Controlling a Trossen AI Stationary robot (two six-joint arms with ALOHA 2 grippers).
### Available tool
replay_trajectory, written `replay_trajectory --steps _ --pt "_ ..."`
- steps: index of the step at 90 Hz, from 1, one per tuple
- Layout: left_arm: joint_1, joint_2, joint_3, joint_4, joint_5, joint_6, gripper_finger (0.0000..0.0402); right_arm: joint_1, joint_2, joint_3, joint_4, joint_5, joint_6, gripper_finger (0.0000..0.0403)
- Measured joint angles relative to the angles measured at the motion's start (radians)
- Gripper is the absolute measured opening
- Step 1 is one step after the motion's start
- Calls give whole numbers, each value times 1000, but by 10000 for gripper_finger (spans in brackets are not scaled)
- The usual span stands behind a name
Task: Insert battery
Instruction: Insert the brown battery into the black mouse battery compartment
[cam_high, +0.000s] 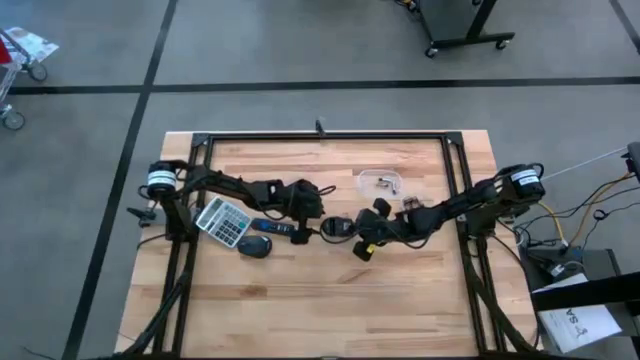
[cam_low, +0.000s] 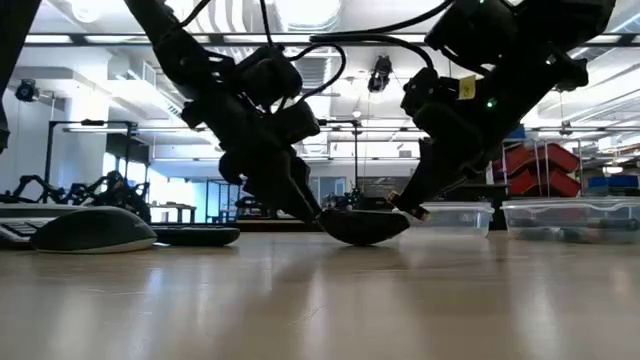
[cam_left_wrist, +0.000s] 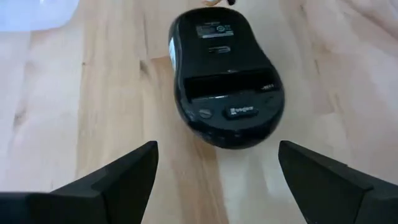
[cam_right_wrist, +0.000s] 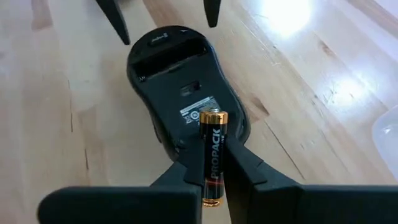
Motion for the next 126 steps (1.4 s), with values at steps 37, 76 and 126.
replay_trajectory --steps 37,76,126 --pt "-24 0 0 91 -49 -102 316 0 0 0 0 -1 -1 9" --pt "-34 7 0 132 -92 -89 316 0 0 0 0 -1 -1 9" --pt "-35 86 -1 184 -88 -65 316 0 0 0 0 -1 -1 10"
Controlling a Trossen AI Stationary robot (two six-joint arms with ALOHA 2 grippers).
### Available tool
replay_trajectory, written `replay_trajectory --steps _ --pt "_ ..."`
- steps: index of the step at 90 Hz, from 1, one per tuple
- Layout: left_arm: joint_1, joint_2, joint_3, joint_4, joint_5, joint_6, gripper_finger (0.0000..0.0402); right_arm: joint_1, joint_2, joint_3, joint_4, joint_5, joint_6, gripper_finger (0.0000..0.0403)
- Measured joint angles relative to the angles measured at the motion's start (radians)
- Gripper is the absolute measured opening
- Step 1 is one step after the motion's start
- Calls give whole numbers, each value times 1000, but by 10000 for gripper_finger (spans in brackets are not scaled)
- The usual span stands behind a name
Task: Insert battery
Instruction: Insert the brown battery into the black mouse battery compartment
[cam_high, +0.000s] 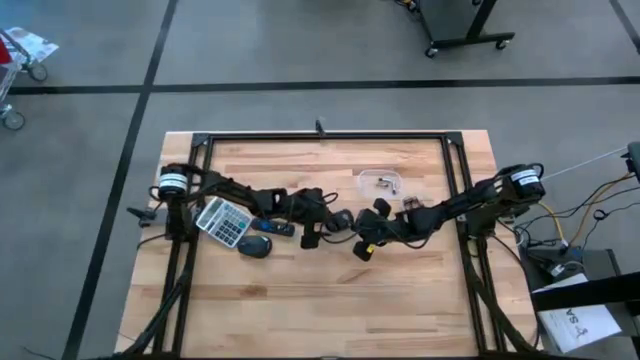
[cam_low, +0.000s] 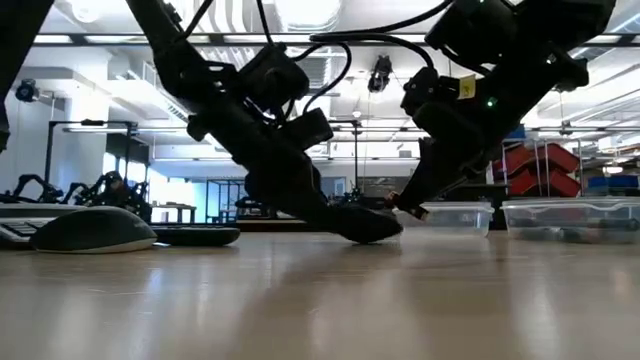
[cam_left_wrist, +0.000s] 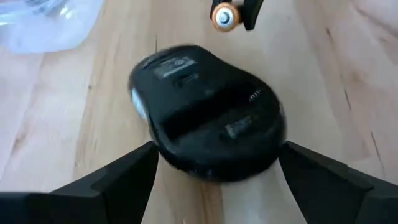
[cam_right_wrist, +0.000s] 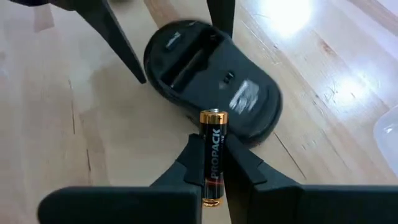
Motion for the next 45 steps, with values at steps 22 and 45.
replay_trajectory --steps 22,45 --pt "0 0 0 37 -1 -3 316 0 0 0 5 0 0 10" --pt "2 -1 0 24 -105 21 316 0 0 0 15 -3 0 12"
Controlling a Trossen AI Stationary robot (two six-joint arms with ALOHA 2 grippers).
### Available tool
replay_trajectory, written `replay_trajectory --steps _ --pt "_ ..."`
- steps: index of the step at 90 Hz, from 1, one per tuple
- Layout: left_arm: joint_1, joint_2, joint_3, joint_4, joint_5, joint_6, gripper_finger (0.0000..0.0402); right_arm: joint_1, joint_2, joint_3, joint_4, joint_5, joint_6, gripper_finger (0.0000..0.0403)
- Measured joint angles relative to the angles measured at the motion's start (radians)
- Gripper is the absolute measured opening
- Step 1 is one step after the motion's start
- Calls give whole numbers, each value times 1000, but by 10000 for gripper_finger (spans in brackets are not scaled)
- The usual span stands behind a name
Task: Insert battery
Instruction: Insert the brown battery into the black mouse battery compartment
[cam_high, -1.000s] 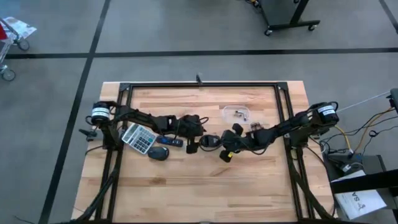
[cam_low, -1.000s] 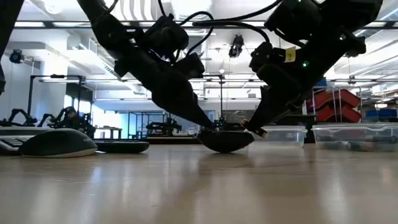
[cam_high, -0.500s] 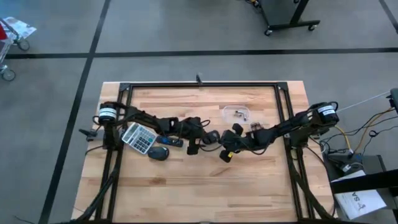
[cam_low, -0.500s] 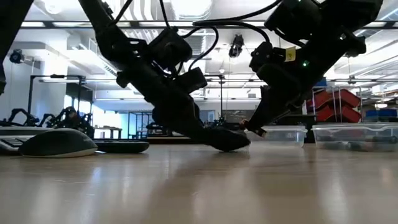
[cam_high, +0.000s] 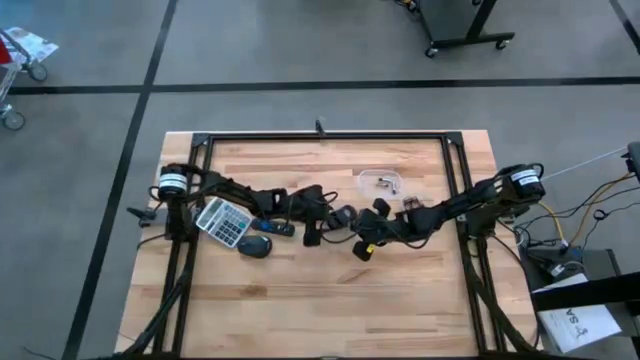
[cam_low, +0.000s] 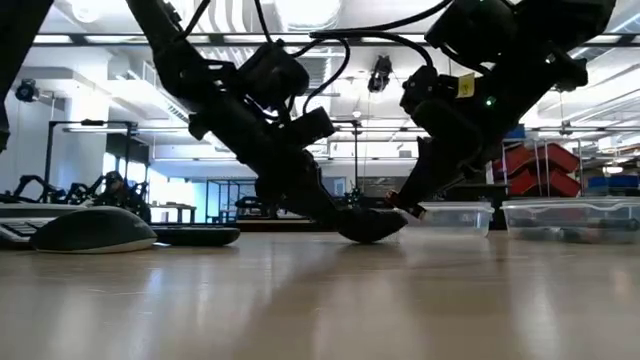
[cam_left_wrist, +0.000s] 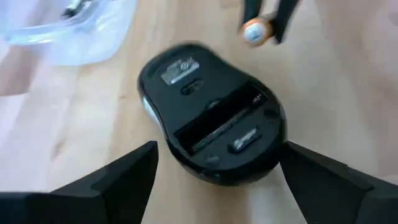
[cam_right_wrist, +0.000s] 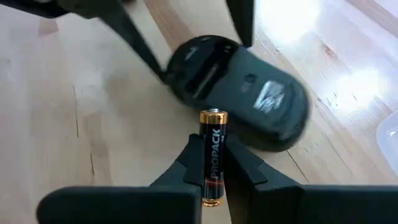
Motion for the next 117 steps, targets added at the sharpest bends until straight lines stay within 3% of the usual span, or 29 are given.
replay_trajectory --steps 30,70,117 --pt "10 -46 0 -60 -46 -19 316 0 0 0 -1 -1 0 12" --pt "12 -49 0 -88 64 -19 316 0 0 0 0 -1 0 13" --pt "20 16 0 72 60 26 316 0 0 0 1 0 0 13"
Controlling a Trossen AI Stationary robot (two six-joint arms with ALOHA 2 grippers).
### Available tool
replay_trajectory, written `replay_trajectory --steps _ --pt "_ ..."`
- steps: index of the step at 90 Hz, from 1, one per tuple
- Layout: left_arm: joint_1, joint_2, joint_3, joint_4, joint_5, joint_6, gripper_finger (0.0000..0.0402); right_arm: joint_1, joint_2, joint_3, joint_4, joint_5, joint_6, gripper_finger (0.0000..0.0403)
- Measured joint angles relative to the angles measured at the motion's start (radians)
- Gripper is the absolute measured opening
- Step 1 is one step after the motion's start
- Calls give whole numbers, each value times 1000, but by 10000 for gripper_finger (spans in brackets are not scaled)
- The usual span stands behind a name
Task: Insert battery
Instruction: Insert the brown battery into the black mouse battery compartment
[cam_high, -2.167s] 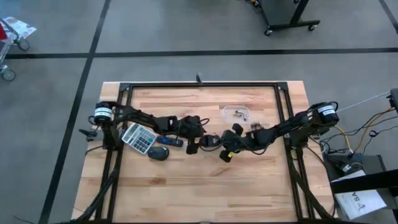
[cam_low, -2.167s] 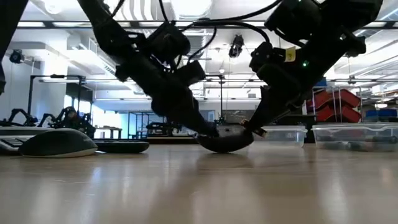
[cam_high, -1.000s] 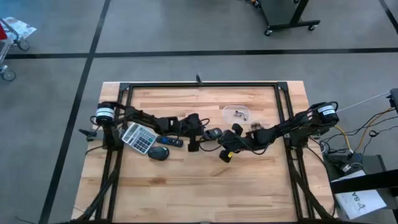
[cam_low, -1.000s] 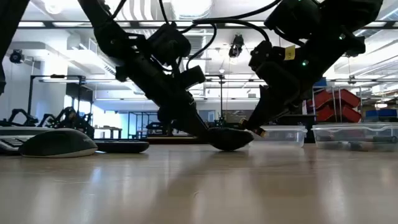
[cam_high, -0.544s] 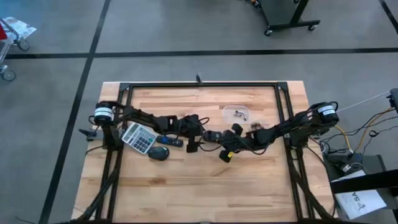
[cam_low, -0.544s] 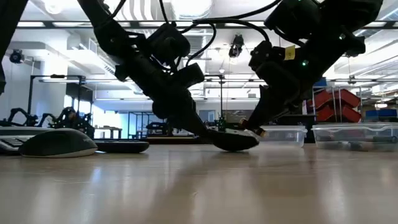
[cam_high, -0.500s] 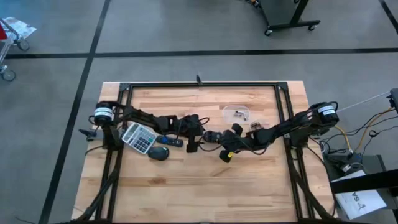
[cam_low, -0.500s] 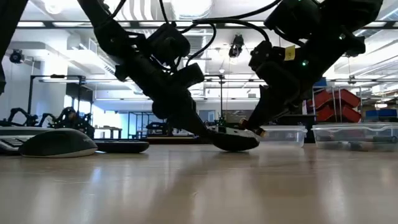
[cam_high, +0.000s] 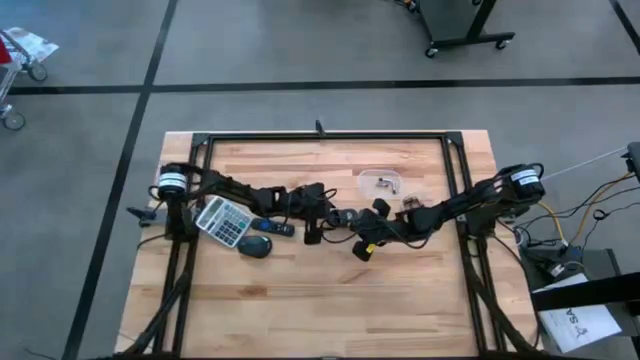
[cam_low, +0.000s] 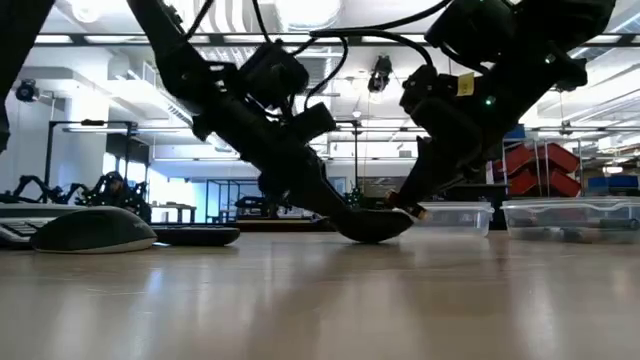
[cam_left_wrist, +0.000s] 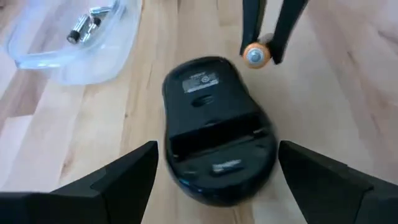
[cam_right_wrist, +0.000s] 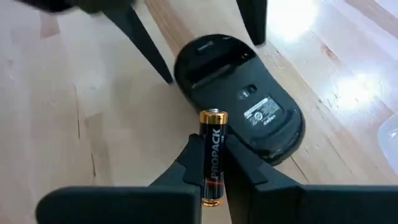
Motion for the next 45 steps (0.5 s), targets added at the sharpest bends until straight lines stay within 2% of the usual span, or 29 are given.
replay_trajectory --steps 45 --pt "29 30 0 60 3 -65 316 0 0 0 3 0 0 13"
